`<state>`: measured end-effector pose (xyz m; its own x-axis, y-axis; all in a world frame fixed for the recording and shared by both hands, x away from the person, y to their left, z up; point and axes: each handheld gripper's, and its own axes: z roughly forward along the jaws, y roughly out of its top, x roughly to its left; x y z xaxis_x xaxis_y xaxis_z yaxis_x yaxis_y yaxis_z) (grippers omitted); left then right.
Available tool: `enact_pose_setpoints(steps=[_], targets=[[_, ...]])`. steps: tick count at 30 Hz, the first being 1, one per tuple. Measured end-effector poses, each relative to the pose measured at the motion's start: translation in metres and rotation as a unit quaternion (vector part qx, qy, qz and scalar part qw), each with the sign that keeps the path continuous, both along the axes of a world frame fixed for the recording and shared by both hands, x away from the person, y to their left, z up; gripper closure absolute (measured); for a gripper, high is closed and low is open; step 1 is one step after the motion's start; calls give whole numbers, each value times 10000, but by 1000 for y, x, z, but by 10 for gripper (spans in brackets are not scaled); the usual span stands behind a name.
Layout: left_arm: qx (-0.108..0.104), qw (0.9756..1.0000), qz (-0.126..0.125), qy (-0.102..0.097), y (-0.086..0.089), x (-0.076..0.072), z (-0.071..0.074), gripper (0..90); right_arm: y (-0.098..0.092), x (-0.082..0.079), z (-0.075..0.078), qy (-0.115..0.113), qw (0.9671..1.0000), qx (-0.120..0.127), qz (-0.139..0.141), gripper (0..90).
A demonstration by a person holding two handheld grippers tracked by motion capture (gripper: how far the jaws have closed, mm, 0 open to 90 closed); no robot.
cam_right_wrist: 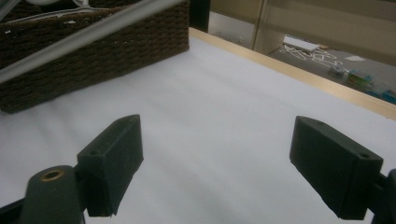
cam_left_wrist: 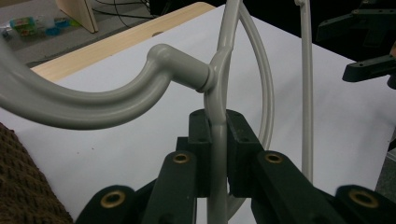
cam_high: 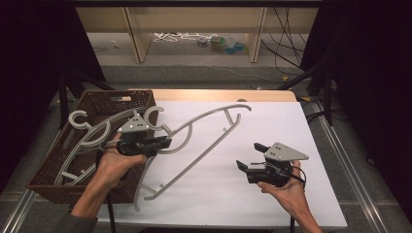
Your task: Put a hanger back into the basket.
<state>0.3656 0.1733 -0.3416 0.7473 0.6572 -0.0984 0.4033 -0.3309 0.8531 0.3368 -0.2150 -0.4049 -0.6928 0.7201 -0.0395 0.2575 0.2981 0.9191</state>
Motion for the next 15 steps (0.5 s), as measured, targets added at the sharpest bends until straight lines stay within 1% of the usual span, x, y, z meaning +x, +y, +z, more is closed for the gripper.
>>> enact_pose_setpoints(steps=[1,2,3,4,5,6,7,8,10,12,13,14,15], targets=[[26,10000,-9,-10,1,-1,4,822,0,-1,0,3,10000,-23,20,183],[26,10000,-9,-10,1,-1,4,822,1,-2,-1,33,10000,0,-11,182],[22,10000,-22,-37,5,-1,11,822,1,-3,-2,62,10000,16,7,181],[22,10000,-22,-37,5,-1,11,822,1,-3,-2,62,10000,16,7,181],[28,10000,-8,-57,7,-1,14,822,1,-4,-3,25,10000,9,22,178],[67,10000,6,-33,9,-1,18,822,1,-4,-4,36,10000,3,34,176],[56,9999,40,-97,11,-1,21,822,1,-4,-4,36,10000,3,34,176],[113,9999,80,-74,16,-1,29,822,2,-5,-5,-6,10000,-14,58,173],[100,9997,106,-172,21,-1,37,822,3,-6,-7,-12,10000,11,52,173],[176,9995,149,-230,27,-1,46,822,2,-7,-7,14,10000,-18,94,173],[176,9995,149,-230,27,-1,46,822,3,-7,-8,18,10000,6,85,173],[303,9990,156,-284,34,0,55,822,2,-8,-8,48,9999,-29,105,173],[303,9990,156,-284,34,0,55,822,2,-8,-8,48,9999,-29,105,173]])
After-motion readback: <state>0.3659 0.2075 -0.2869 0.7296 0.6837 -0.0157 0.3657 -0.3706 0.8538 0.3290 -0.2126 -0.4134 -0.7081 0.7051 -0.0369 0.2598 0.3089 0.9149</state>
